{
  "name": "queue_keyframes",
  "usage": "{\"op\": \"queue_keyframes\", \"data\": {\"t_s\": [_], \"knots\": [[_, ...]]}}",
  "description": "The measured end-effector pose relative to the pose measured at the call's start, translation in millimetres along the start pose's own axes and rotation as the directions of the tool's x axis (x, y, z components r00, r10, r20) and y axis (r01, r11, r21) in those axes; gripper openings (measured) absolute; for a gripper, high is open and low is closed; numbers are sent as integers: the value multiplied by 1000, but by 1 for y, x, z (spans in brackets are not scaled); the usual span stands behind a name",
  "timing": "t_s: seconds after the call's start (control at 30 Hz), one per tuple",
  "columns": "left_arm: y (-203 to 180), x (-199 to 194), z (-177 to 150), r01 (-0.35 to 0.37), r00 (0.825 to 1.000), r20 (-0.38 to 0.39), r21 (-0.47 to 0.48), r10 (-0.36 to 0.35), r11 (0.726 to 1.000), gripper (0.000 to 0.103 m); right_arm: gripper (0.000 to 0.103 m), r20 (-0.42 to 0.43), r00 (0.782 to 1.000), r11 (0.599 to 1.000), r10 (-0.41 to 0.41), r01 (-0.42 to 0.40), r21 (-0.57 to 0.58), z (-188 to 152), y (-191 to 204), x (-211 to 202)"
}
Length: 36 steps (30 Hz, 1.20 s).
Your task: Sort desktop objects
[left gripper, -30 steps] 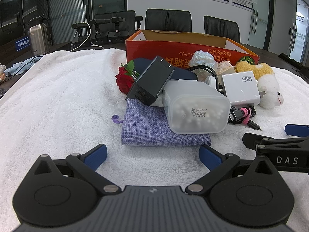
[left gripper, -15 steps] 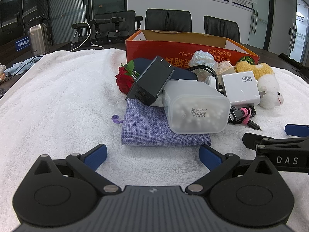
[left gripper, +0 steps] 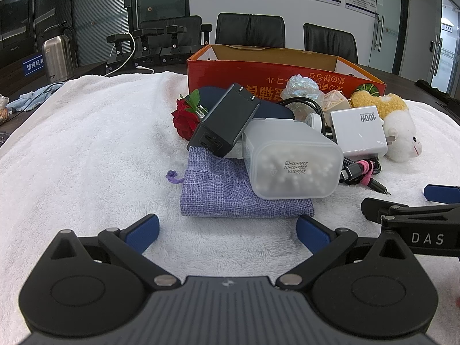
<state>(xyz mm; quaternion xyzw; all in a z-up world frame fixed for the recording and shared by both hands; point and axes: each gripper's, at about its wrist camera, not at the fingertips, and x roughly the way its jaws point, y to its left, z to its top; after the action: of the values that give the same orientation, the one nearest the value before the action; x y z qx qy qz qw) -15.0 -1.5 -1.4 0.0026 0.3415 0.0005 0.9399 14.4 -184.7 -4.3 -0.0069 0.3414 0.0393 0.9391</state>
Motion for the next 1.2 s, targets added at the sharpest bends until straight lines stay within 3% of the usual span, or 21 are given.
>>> {"op": "queue_keyframes", "data": {"t_s": [0.17, 0.23, 0.3, 0.4, 0.47, 0.6, 0.67, 0.77, 0.83, 0.87, 0.9, 1.0, 1.2], "knots": [[2, -2, -1, 7, 1000, 7, -9, -7, 1000, 103, 103, 0, 1000, 1000, -2, 2, -3, 1, -1, 1], [3, -10, -1, 25, 998, 58, -13, -24, 1000, 103, 103, -18, 1000, 1000, 15, -15, -15, 5, -6, 4], [6, -29, -1, 45, 987, 152, -2, -45, 999, 103, 100, -18, 995, 995, 94, -93, 24, 11, -16, -4], [4, -35, 7, 9, 975, 223, 38, -17, 999, 103, 100, 109, 968, 963, 224, -237, 124, 19, -38, -30], [10, -38, 15, 5, 960, 280, 21, -11, 1000, 103, 101, 199, 960, 972, 198, -219, 89, 28, -44, -44], [28, -44, 26, 49, 937, 347, -15, -41, 999, 103, 103, 383, 922, 999, 48, -54, 4, 35, -48, -69], [34, -43, 32, 81, 932, 355, -4, -74, 997, 103, 103, 437, 898, 998, 57, -45, -38, 36, -53, -72], [34, -24, 48, 121, 947, 297, 28, -124, 992, 101, 103, 337, 937, 995, 85, -61, -82, 52, -57, -53], [33, -6, 59, 146, 959, 242, 32, -149, 989, 85, 103, 276, 958, 995, 75, -53, -86, 60, -57, -36], [32, 2, 64, 147, 968, 203, 28, -149, 989, 71, 103, 256, 965, 995, 63, -41, -93, 62, -56, -26], [32, 9, 66, 152, 973, 169, 27, -154, 988, 66, 103, 237, 970, 995, 49, -26, -100, 62, -57, -18], [32, 24, 68, 194, 971, 138, 35, -197, 980, 66, 103, 209, 976, 994, 58, -38, -99, 61, -64, -4], [38, 37, 77, 252, 966, 62, 0, -251, 968, 67, 101, 128, 990, 998, 66, -66, -7, 90, -91, 47]]}}
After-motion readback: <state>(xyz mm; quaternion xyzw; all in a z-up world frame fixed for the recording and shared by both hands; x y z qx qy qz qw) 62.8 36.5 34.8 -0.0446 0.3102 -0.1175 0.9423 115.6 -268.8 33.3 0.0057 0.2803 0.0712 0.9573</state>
